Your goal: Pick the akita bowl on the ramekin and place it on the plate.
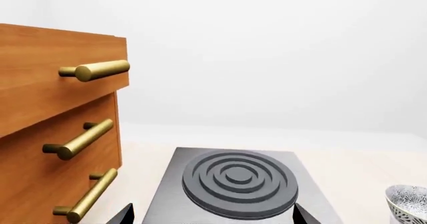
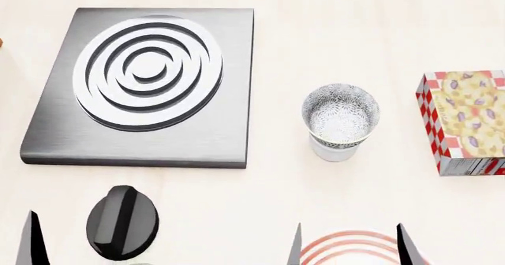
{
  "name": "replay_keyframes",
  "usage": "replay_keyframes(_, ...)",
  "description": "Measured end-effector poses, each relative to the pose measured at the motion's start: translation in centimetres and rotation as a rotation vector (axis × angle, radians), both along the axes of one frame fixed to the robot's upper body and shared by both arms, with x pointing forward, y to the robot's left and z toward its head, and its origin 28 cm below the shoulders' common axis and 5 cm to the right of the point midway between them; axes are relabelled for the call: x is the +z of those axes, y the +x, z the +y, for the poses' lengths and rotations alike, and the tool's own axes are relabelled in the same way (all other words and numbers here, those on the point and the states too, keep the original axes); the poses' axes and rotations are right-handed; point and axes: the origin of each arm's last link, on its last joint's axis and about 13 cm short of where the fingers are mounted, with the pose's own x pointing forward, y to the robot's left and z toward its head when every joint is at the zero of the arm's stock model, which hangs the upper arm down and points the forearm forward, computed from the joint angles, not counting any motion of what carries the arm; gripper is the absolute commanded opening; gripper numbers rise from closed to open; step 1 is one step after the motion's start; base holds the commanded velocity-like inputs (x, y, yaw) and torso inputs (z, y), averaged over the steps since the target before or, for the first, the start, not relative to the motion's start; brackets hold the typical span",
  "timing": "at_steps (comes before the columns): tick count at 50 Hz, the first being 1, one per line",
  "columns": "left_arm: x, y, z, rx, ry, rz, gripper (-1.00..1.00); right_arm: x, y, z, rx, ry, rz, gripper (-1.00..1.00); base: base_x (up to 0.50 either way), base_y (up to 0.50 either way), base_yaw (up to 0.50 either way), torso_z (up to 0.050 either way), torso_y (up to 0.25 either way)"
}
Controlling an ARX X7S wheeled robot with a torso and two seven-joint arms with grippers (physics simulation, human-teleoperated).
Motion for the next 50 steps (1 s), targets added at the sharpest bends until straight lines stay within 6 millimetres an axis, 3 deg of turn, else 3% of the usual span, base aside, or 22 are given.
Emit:
replay_keyframes(10,-0.3,0.1,-0.2,0.003,0.015,0.014,1.0,3.1,1.0,-1.1,0.074,-0.139,-0.029,1.0,0.0,0.0,0.0,0.0,0.0)
replay_keyframes(30,-0.7,0.4,-0.2,0.015,0.023,0.033,1.0,9.1,8.7,-4.7,0.376,-0.629,0.213,1.0,0.0,0.0,0.0,0.0,0.0)
replay_keyframes(39,-0.7,0.5,-0.2,0.019,0.021,0.033,1.0,10.7,11.9,-5.9,0.416,-0.824,0.348,1.0,0.0,0.0,0.0,0.0,0.0)
replay_keyframes(50,-0.8,0.7,-0.2,0.024,0.022,0.034,1.0,11.3,14.3,-7.5,0.417,-0.926,0.484,1.0,0.0,0.0,0.0,0.0,0.0)
